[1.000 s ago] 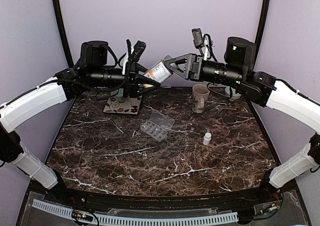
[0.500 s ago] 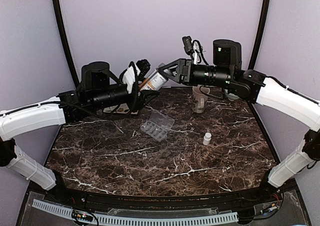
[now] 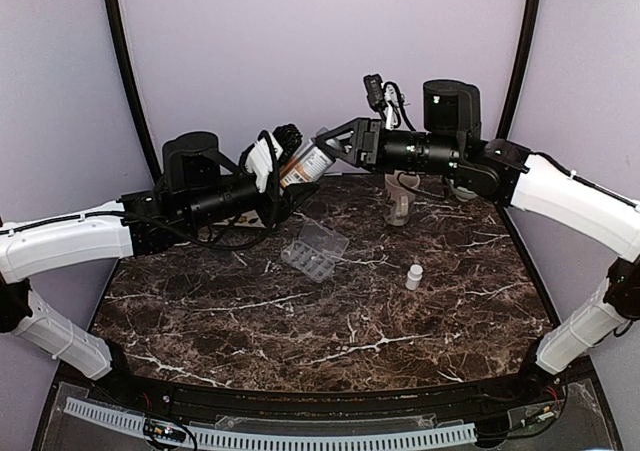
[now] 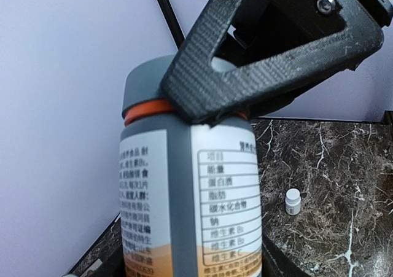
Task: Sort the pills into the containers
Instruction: Screw the lid of the pill bottle onto the pill bottle, then place the pill bottle at the center of the board.
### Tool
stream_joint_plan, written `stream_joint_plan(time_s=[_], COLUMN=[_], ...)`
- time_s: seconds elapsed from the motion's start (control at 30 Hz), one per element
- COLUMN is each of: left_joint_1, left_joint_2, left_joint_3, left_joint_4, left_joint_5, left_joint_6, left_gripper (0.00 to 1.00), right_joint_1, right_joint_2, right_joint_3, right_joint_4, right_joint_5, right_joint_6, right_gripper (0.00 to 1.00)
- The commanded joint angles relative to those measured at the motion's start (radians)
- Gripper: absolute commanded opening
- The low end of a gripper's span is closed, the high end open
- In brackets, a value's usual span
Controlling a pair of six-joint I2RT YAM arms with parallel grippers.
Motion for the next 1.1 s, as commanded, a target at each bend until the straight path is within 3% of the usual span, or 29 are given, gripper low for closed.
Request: stream_joint_plan(time_s=[0.0,0.43,0.8,1.07], left_joint_1=[-0.035,-0.035,-0.035,-0.035], left_joint_2=[-0.038,-0.049,-0.111,-0.127], left_joint_3=[-0.007,-0.031,-0.106,-0.141], left_joint_4=[0.091,0.087,0.117,0.131], left_joint_5=[0.064,0.058,-0.009,-0.034], left_joint_6=[0.058,0.031,-0.005,-0.033], left_gripper=[0.62,0.84,0.92,0.92], right_joint_1=[0.022,0.022,0.02,0.005], right_joint_2=[0.012,-0.002,-0.025,-0.07], right_joint_3=[0.006,0.006,0.001,-0.034], right_joint_4=[-0.004,-0.028,-0.139,-0.252], right_joint_5=[0.04,0.106,0.314,0.51], right_joint_6=[0.061,0.037,-0.077,-0.157], right_gripper=[0.0,0.0,0.0,0.0])
